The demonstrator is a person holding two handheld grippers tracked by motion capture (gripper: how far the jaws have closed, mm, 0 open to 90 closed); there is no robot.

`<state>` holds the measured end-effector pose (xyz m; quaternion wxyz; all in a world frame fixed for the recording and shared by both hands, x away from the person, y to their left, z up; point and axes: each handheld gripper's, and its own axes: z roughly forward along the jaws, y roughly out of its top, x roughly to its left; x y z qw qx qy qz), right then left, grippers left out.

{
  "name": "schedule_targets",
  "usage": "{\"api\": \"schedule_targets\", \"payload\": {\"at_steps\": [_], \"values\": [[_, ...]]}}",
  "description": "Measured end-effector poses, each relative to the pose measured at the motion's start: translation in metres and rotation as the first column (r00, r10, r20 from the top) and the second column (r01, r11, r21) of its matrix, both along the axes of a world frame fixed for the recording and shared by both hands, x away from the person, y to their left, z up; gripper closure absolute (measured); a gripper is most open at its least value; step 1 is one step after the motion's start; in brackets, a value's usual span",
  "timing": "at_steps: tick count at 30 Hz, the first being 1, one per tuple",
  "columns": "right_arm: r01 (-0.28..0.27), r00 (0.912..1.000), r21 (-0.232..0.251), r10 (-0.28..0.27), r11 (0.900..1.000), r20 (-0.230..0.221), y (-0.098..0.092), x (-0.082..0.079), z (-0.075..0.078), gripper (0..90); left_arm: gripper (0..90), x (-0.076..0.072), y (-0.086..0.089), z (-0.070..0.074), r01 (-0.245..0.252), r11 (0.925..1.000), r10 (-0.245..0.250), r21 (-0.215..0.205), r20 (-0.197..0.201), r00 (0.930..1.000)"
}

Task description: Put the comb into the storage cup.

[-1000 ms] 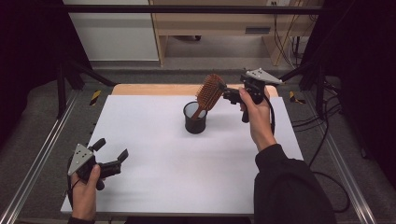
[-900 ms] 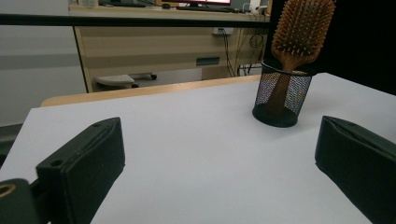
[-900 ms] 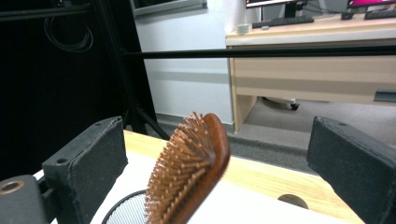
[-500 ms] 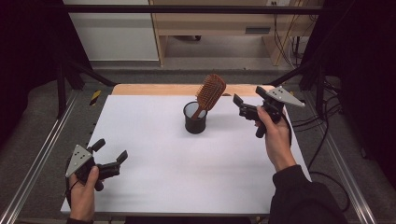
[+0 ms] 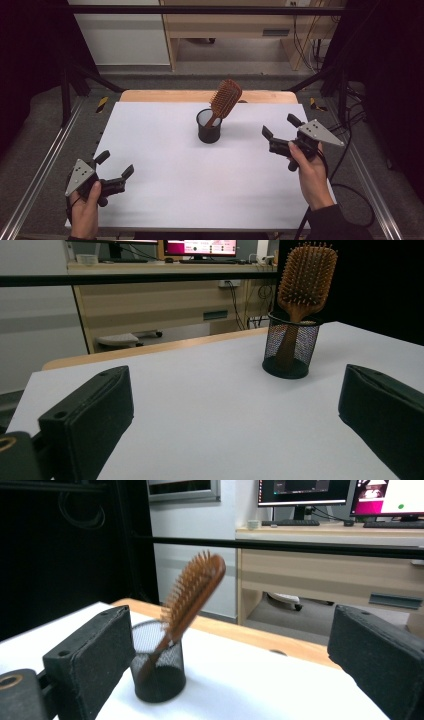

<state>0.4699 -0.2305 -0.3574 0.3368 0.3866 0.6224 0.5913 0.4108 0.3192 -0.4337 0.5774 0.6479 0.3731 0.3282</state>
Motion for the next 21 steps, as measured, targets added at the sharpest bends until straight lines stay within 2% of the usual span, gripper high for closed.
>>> {"api": "schedule_targets", "payload": {"at_steps": [4, 8, 12, 16, 21], "values": [[0.01, 0.9999, -0.015, -0.01, 1.0, -0.008, -0.008, -0.011, -0.013, 4.4, 1.5, -0.001, 0.001, 0.0, 0.003, 1.0, -0.003, 0.001, 0.009, 1.0], [0.026, 0.9993, -0.001, -0.026, 1.0, -0.026, -0.017, -0.021, -0.027, 4.4, 1.5, -0.001, 0.004, 0.001, -0.005, 0.9999, 0.005, -0.012, 0.016, 0.9999], [0.032, 0.9986, -0.018, -0.032, 0.999, -0.042, -0.023, -0.027, -0.039, 4.4, 1.6, -0.005, 0.009, 0.001, -0.029, 0.9995, 0.028, 0.01, 0.039, 0.9988], [0.033, 0.9976, -0.019, -0.034, 0.999, -0.06, -0.026, -0.032, -0.049, 4.4, 1.6, -0.008, 0.015, 0.0, -0.03, 0.9992, 0.031, -0.024, 0.041, 0.9987], [0.022, 0.9969, -0.031, -0.025, 0.999, -0.075, -0.029, -0.039, -0.061, 4.4, 1.6, -0.01, 0.019, 0.0, -0.021, 0.9988, 0.024, -0.044, 0.058, 0.998]]}}
